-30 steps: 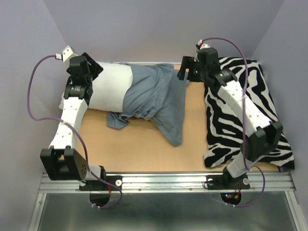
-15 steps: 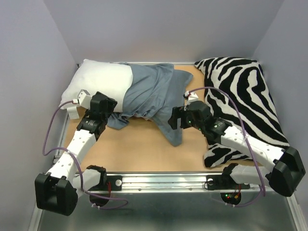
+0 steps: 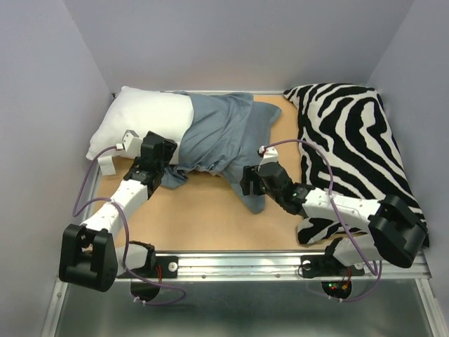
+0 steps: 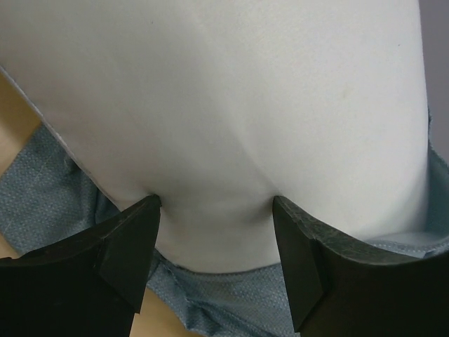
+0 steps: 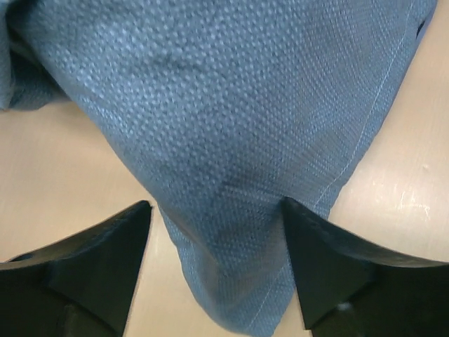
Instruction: Remove the pillowcase from the pillow
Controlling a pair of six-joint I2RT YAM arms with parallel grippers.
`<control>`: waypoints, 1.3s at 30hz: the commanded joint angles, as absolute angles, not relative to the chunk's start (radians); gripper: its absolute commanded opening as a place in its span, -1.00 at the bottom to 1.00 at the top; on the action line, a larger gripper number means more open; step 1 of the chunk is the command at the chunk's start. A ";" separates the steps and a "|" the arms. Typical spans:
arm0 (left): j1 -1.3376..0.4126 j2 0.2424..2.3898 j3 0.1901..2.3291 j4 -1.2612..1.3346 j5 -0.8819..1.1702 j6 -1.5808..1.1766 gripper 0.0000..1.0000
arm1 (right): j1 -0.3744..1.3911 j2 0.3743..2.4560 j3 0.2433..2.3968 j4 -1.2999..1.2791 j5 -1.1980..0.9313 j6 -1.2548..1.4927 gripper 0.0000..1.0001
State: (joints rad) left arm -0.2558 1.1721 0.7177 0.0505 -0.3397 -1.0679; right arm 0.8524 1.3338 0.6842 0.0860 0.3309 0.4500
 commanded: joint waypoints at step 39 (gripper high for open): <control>0.156 1.273 1.132 0.095 -0.361 -0.776 -1.00 | 0.853 1.019 1.551 -0.678 0.976 0.382 -0.99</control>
